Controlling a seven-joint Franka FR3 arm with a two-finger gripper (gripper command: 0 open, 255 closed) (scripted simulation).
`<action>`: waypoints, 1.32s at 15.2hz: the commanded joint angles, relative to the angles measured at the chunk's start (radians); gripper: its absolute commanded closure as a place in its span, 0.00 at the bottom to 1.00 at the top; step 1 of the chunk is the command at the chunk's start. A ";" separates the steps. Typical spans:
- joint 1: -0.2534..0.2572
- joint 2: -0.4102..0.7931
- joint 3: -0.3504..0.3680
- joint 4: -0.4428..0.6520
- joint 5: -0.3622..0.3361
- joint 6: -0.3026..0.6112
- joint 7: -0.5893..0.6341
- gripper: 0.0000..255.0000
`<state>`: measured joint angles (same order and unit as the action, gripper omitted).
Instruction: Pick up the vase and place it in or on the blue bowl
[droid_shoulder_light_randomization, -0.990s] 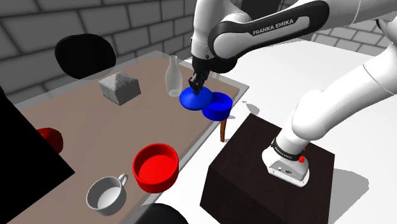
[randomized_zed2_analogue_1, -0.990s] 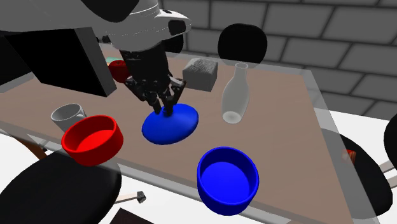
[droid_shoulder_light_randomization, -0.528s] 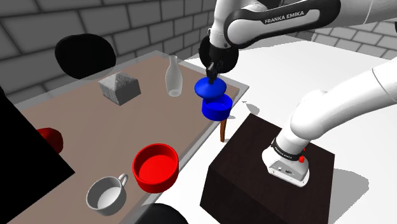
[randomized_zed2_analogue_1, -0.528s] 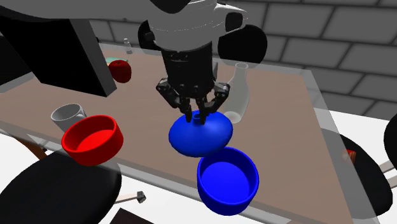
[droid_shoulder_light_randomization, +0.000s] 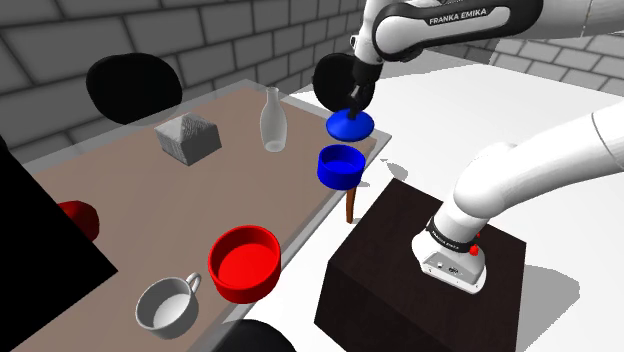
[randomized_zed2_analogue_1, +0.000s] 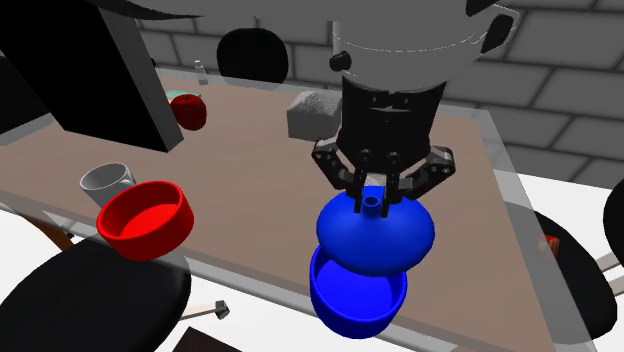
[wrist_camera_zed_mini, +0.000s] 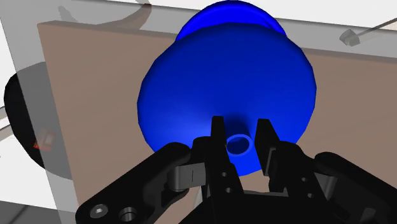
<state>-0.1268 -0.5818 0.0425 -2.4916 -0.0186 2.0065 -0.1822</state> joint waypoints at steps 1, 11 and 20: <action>-0.003 -0.001 -0.006 -0.021 -0.003 0.020 -0.008 1.00; -0.004 0.041 -0.004 -0.128 -0.005 0.169 -0.002 1.00; -0.006 0.105 -0.001 -0.208 -0.010 0.313 0.005 1.00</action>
<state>-0.1327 -0.4823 0.0415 -2.6918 -0.0276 2.3050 -0.1777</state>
